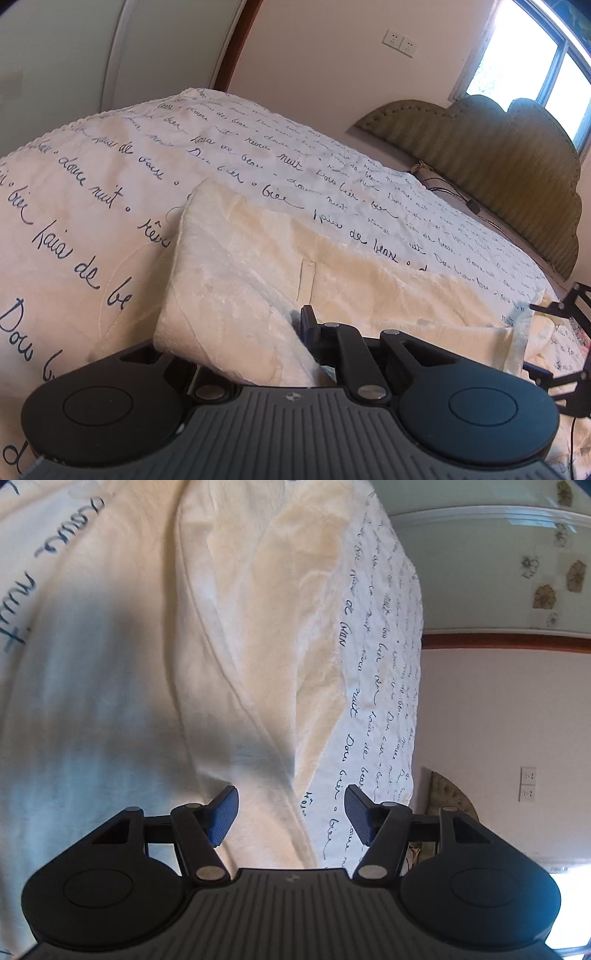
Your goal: Fold towel
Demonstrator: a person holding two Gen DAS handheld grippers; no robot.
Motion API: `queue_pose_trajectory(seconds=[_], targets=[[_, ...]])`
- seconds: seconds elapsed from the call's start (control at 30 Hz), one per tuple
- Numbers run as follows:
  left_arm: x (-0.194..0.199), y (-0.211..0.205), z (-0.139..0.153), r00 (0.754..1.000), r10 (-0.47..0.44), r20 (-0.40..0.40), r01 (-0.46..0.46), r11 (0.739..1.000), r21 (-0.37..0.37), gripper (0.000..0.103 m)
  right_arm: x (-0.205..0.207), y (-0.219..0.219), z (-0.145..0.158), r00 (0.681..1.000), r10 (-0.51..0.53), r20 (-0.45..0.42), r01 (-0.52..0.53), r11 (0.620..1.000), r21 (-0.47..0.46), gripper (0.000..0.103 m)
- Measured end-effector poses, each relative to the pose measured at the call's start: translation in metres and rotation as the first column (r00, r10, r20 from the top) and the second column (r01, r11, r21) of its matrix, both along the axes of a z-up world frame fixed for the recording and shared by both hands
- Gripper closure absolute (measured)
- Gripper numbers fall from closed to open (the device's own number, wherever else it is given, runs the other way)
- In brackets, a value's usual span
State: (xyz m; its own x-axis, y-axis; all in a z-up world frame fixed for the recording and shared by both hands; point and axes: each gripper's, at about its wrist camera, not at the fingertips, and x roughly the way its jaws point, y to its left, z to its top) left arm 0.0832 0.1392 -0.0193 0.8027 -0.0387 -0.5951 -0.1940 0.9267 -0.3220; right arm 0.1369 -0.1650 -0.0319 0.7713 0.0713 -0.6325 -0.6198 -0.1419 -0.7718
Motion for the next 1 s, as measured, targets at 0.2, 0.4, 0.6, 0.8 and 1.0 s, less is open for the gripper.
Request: queue_pose_trajectory(seconds=[0.2,0.4,0.6,0.8,1.0], targets=[[-0.003,0.002,0.005,0.998,-0.032,0.046,0.031,0.999,0.019,0.091,-0.013,-0.007,-0.025,0.998,-0.056,-0.022,0.054,0.995,-0.088,0.096],[-0.006,0.008,0.007,0.998,-0.044,0.048,0.043,0.999,0.030,0.090,-0.069,-0.019,-0.011,0.993,-0.120,-0.012,0.120,0.992,0.040,0.099],[-0.008,0.009,0.001,0.998,-0.059,0.016,0.058,0.997,0.044,0.090,-0.120,-0.022,-0.013,0.988,-0.152,-0.008,0.151,0.976,0.156,0.100],[-0.007,0.005,0.001,0.999,-0.038,0.003,0.038,0.998,0.058,0.090,-0.071,-0.030,-0.013,0.982,-0.118,0.144,0.100,0.987,0.125,0.025],[-0.009,0.001,-0.001,0.999,-0.032,-0.005,0.032,0.995,0.100,0.086,-0.025,-0.013,-0.008,0.992,-0.088,0.089,0.078,0.991,0.107,0.041]])
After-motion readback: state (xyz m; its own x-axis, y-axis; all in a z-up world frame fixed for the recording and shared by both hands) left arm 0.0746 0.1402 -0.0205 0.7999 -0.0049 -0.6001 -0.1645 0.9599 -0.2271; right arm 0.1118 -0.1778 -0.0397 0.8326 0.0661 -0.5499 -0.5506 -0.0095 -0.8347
